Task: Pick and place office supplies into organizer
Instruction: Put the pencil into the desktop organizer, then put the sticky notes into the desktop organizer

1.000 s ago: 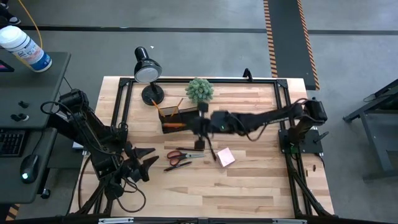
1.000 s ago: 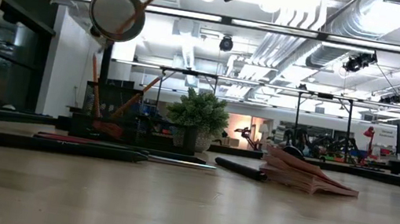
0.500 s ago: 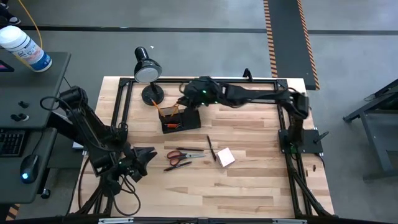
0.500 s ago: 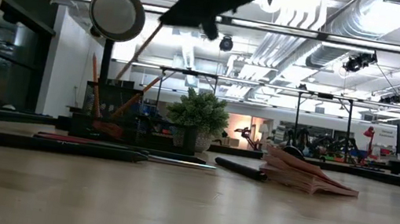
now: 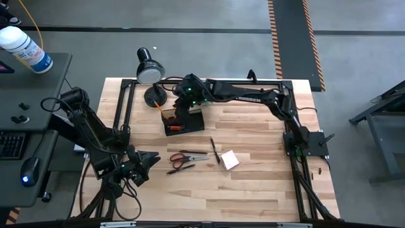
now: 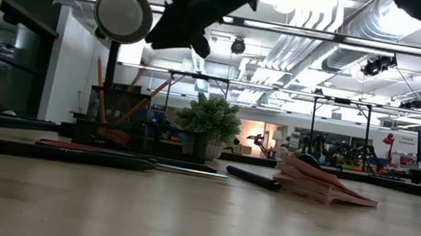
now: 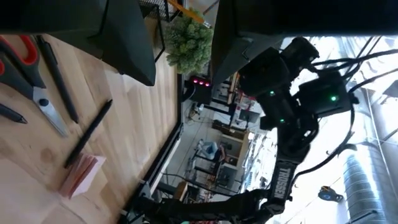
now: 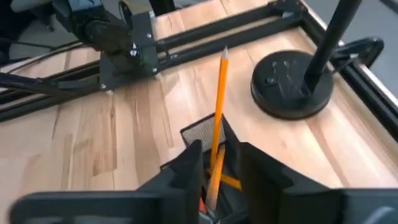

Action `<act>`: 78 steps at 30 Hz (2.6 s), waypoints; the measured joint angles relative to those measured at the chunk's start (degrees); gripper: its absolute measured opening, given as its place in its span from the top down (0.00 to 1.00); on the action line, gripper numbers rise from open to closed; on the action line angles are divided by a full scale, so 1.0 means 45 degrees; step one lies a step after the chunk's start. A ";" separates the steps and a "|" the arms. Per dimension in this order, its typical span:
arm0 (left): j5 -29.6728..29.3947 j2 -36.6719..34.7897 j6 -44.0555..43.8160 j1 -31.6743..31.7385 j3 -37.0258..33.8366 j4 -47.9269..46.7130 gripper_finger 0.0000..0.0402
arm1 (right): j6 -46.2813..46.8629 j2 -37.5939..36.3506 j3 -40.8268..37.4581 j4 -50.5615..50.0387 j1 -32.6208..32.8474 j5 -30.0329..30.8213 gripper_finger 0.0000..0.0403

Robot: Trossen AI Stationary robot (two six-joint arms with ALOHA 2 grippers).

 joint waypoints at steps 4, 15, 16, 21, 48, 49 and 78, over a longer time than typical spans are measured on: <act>0.0000 0.0000 0.0004 0.0000 0.0000 -0.0030 0.64 | 0.0034 0.0084 0.0771 -0.0963 0.0010 0.0482 0.67; 0.0385 0.0010 0.0004 0.0000 0.0000 -0.0043 0.64 | -0.1052 0.0084 0.2564 -0.5232 0.0801 -0.0098 0.57; 0.0468 0.0010 0.0004 0.0000 0.0000 -0.0052 0.64 | -0.1161 0.0084 0.2564 -0.5775 0.1005 0.0035 0.58; 0.0561 0.0010 0.0004 0.0000 0.0000 -0.0055 0.64 | -0.1216 0.0080 0.2067 -0.7342 0.2251 0.0698 0.63; 0.1622 0.0015 -0.0244 0.0000 0.0000 -0.0291 0.64 | 0.6635 0.0089 -0.3187 -0.9427 0.6458 0.6602 0.78; 0.1622 0.0015 -0.0249 0.0000 0.0000 -0.0311 0.64 | 0.6868 0.0089 -0.3163 -0.9498 0.6591 0.6563 0.78; 0.1710 0.0015 -0.0237 0.0000 0.0000 -0.0414 0.64 | 1.3690 0.0074 -0.2827 -1.0534 0.7446 0.3839 0.52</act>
